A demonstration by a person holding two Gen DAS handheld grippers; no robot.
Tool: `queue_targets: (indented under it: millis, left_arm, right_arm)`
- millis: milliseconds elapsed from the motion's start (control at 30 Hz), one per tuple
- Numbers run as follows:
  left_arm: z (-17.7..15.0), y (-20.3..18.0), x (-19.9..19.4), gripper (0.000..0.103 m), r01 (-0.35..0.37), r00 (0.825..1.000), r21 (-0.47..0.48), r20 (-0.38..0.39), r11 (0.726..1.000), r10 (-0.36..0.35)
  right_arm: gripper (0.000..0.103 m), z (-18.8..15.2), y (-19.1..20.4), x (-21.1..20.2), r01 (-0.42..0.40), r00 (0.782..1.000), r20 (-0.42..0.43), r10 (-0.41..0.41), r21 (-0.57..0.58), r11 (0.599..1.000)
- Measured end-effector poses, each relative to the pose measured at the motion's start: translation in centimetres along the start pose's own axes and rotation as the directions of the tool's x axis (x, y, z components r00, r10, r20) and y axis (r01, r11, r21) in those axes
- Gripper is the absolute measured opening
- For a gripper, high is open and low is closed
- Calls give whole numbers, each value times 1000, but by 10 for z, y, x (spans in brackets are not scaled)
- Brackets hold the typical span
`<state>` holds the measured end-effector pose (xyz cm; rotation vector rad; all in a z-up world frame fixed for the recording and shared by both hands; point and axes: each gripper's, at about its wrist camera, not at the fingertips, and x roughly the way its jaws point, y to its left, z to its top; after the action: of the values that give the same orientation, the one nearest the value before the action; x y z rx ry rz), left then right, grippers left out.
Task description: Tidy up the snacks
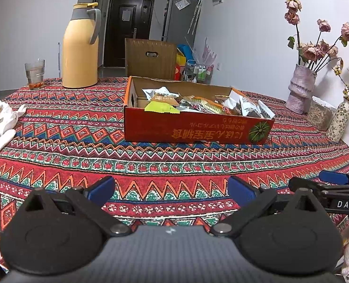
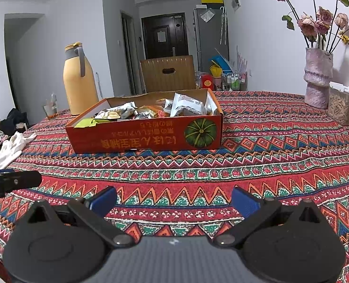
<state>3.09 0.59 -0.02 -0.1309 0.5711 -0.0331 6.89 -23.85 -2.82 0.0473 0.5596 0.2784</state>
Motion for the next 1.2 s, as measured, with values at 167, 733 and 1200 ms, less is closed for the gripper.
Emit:
queue_targets:
  millis: [167,733,1200]
  left_arm:
    - [0,0,0,103,1,1000,0,0,1000,-1]
    - [-1,-1,0,103,7,1000,0,-1,1000,-7]
    - [-1,1,3,103,19,1000,-2,-12,1000,-19]
  right_arm:
    - [103,0,0,0,0,1000,0,0,0,1000]
    - [103,0,0,0,1,1000,-1,-1,0,1000]
    - [103,-2,0,1,-3,1000,-2,3,-1,1000]
